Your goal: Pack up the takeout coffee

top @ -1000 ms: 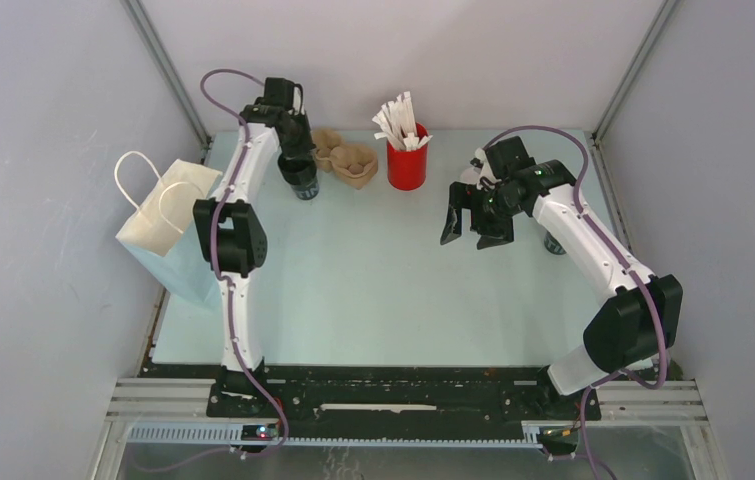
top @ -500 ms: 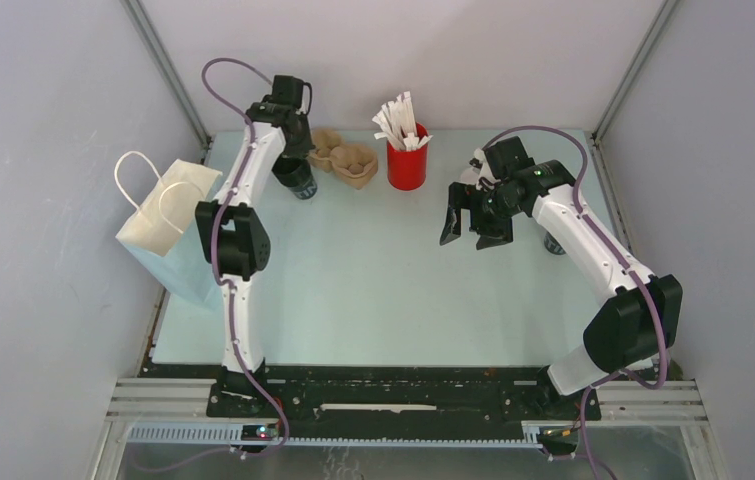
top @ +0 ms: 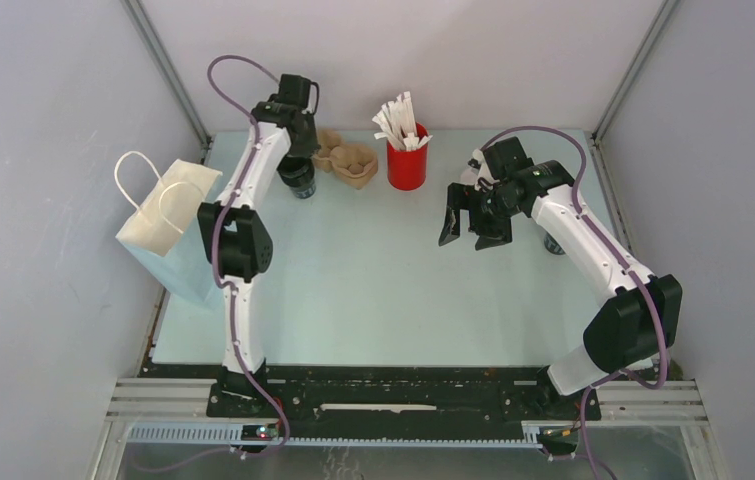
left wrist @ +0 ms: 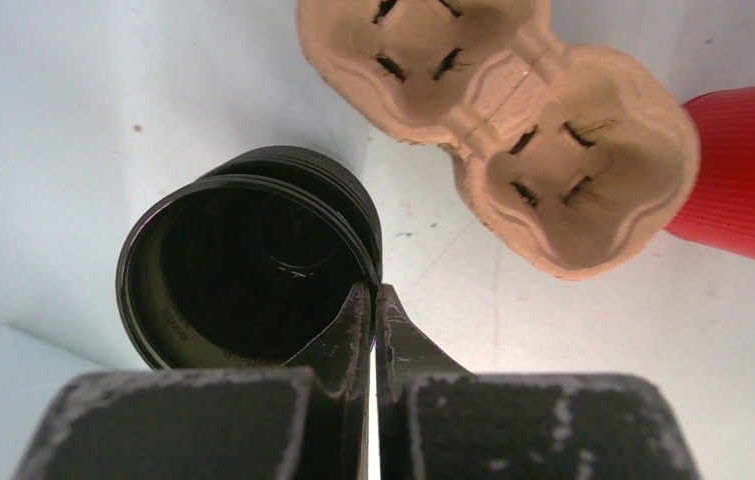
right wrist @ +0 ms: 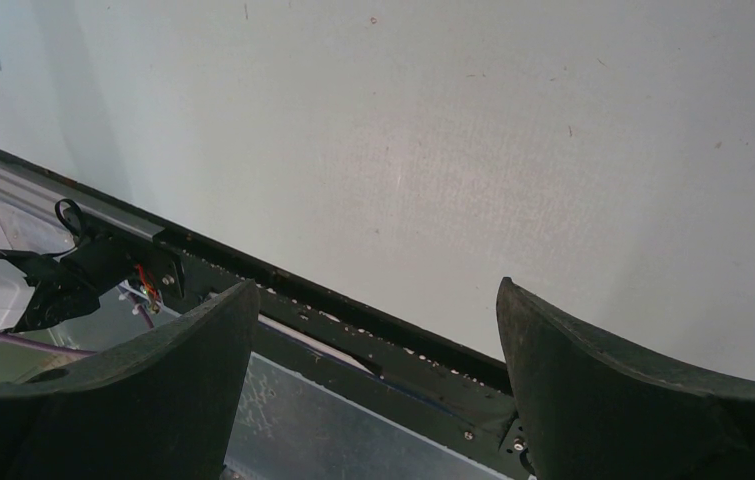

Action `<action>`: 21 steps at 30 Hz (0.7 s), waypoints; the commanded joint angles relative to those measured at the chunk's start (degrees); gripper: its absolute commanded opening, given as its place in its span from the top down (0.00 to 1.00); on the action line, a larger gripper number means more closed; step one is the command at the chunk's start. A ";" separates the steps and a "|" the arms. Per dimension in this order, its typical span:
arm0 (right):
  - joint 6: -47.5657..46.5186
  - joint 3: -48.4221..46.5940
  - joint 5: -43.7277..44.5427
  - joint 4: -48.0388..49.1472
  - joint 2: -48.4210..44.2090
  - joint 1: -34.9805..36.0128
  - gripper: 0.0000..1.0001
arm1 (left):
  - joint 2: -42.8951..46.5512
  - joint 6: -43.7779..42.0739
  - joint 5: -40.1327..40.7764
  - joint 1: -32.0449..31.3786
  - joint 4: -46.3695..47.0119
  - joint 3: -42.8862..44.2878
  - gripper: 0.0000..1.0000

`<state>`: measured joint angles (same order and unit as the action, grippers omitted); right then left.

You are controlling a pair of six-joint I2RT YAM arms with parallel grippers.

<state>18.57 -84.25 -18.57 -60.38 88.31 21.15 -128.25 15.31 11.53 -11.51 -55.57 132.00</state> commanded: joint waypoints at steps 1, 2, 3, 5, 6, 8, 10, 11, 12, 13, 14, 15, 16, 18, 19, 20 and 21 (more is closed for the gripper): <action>0.16 -0.13 -0.41 1.06 -0.51 0.41 0.03 | 4.18 7.77 -10.84 4.33 1.86 1.92 1.00; 0.09 -0.13 -0.42 1.10 -0.51 0.39 0.03 | 4.08 8.12 -10.97 4.60 1.90 2.16 1.00; 0.11 -0.20 -0.49 1.07 -0.51 0.45 0.03 | 3.90 7.94 -10.61 4.56 1.79 2.73 1.00; -0.06 -0.34 -0.50 1.14 -0.42 0.39 0.03 | 3.93 7.53 -9.10 4.25 1.23 4.00 1.00; -0.10 -0.38 -0.50 1.21 -0.42 0.39 0.03 | 4.16 6.28 -6.17 3.80 0.52 4.76 1.00; -0.11 -0.39 -0.49 1.16 -0.34 0.43 0.03 | 4.83 1.36 -0.40 1.14 0.39 5.12 1.00; -0.07 -0.33 -0.79 1.22 -0.13 0.39 0.03 | 4.52 -2.46 2.35 -0.55 0.46 4.79 1.00; -0.10 -0.31 -0.91 1.41 -0.01 0.43 0.03 | 4.19 -2.81 1.39 -0.68 0.27 4.23 1.00; -0.11 -0.30 -1.01 1.55 0.08 0.53 0.03 | 3.88 -1.05 -1.96 -0.02 0.13 3.61 1.00; -0.18 -0.42 -1.03 1.66 0.27 0.56 0.03 | 3.70 1.69 -6.24 1.22 0.29 2.67 1.00; -0.32 -0.54 -0.97 1.67 0.34 0.63 0.03 | 3.92 4.81 -10.30 2.62 1.04 1.02 1.00; -0.37 -0.56 -0.95 1.79 0.52 0.69 0.03 | 4.56 7.31 -13.52 3.62 2.32 -0.81 1.00; -0.37 -0.46 -0.99 2.26 0.66 0.73 0.03 | 5.29 8.12 -14.25 3.94 3.63 -2.24 1.00; 0.09 -0.44 -1.87 4.20 1.78 0.93 0.03 | 6.12 8.04 -14.34 3.99 5.22 -2.80 1.00; 0.88 -0.83 -2.75 5.72 2.69 1.27 0.03 | 6.09 8.06 -14.82 4.10 5.51 -2.38 1.00; 1.80 -1.74 -3.73 7.09 4.03 1.62 0.03 | 5.76 7.94 -14.94 4.12 5.32 -1.53 1.00; 3.15 -2.86 -4.76 10.13 5.30 2.27 0.03 | 5.27 7.71 -14.92 4.12 4.71 -0.39 1.00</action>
<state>18.81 -84.33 -19.75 -58.11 90.04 21.69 -127.17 21.04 0.10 -9.02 -53.69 130.63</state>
